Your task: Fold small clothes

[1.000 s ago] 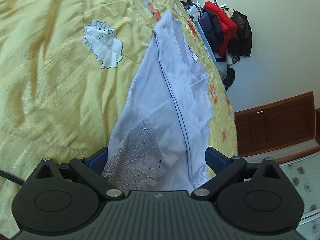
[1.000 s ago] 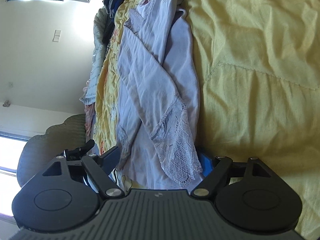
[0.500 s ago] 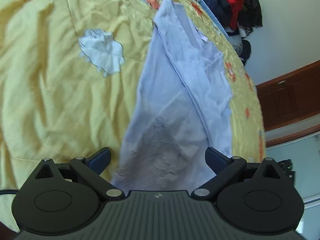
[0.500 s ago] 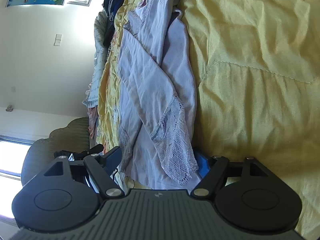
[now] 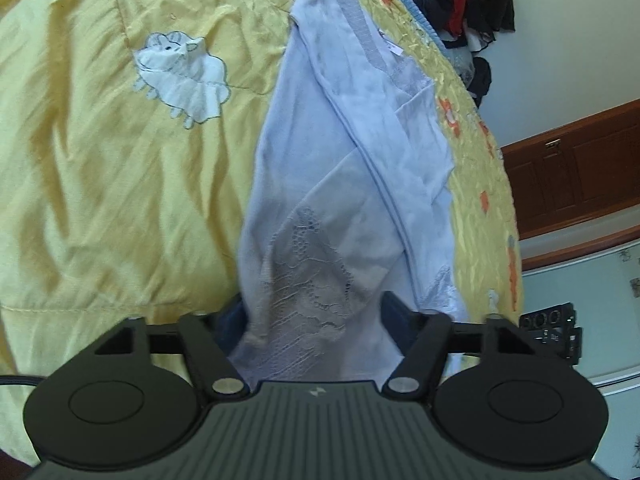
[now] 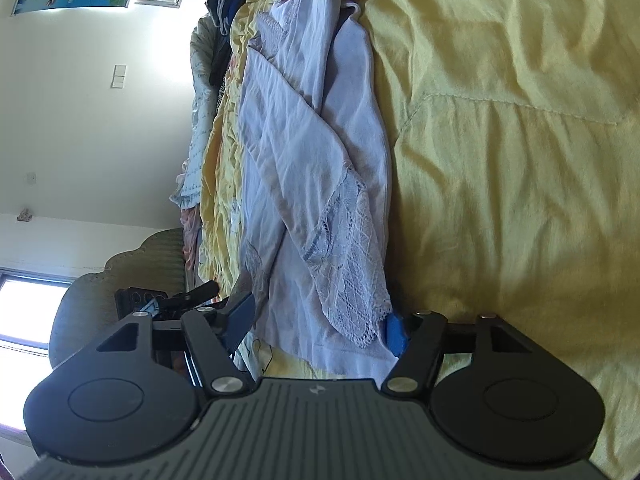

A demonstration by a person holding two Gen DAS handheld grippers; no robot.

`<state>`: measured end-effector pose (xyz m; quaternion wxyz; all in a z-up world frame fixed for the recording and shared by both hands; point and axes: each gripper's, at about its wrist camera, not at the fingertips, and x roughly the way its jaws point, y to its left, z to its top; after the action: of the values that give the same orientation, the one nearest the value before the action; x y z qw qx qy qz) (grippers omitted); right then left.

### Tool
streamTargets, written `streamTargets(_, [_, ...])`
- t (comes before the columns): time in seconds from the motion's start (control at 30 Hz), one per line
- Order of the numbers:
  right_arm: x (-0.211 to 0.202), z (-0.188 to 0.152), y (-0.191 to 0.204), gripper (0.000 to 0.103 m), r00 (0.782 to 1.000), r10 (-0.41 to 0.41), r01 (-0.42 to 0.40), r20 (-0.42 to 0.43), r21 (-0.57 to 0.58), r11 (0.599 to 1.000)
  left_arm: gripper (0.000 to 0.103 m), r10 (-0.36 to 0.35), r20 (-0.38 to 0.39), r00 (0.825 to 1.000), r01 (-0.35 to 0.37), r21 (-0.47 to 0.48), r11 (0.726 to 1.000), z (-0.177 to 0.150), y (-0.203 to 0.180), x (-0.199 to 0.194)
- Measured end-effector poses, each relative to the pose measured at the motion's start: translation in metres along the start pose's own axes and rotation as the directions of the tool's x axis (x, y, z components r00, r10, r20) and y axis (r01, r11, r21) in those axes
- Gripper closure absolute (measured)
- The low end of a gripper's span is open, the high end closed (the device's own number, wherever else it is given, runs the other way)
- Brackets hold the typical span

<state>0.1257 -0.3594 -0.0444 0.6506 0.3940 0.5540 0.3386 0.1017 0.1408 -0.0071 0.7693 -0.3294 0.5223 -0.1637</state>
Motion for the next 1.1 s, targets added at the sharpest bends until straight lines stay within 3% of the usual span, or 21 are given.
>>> streamTargets(0.07, [0.002,-0.001,0.002,0.033,1.000,0.005,-0.005,-0.004,-0.003,1.000,0.064,0.024,-0.002,1.000,-0.024,0.001,1.000,-0.001,0.003,0.000])
streamTargets(0.3, [0.006,-0.002,0.008,0.035,1.000,-0.006,0.006,-0.018,-0.014,1.000,0.065,0.026,-0.006,1.000,-0.026,0.017,1.000,0.000,0.005,-0.002])
streamTargets(0.33, [0.007,-0.003,0.009,0.039,1.000,-0.010,0.009,-0.015,-0.016,1.000,0.066,0.039,-0.005,0.999,-0.039,0.028,0.999,0.000,0.004,-0.002])
streamTargets(0.4, [0.009,-0.004,0.007,0.055,0.999,-0.039,0.039,-0.014,-0.020,0.999,0.095,0.109,0.007,0.994,-0.109,0.070,0.991,-0.002,0.000,-0.001])
streamTargets(0.43, [0.010,-0.004,0.005,0.068,0.999,-0.052,0.051,-0.014,-0.014,0.999,0.098,0.138,0.017,0.990,-0.139,0.093,0.986,-0.004,-0.003,0.000])
streamTargets(0.47, [0.012,-0.006,0.002,0.078,0.998,-0.061,0.061,-0.010,-0.005,0.998,0.098,0.140,0.023,0.990,-0.142,0.102,0.985,-0.005,-0.003,0.000])
streamTargets(0.5, [0.013,-0.008,-0.002,0.083,0.998,-0.068,0.068,-0.007,-0.001,0.998,0.098,0.147,0.027,0.989,-0.149,0.111,0.983,-0.006,-0.005,0.000])
streamTargets(0.67, [0.014,-0.013,-0.006,0.092,0.998,-0.054,0.054,0.007,-0.006,0.998,0.098,0.160,0.039,0.986,-0.164,0.132,0.978,-0.008,-0.007,0.000])
streamTargets(0.8, [0.011,-0.013,-0.010,0.093,0.999,-0.019,0.019,0.025,0.020,1.000,0.098,0.144,0.045,0.989,-0.148,0.113,0.983,-0.007,-0.006,-0.002])
streamTargets(0.93, [0.005,-0.011,-0.005,0.093,0.998,0.046,-0.047,0.050,0.029,0.998,0.098,0.057,0.074,0.996,-0.063,0.088,0.994,-0.001,-0.011,-0.014])
streamTargets(1.1, [-0.003,0.006,0.015,0.093,0.989,0.121,-0.121,0.080,-0.001,0.993,0.098,-0.005,0.127,0.992,-0.011,0.120,0.993,0.015,-0.032,-0.028])
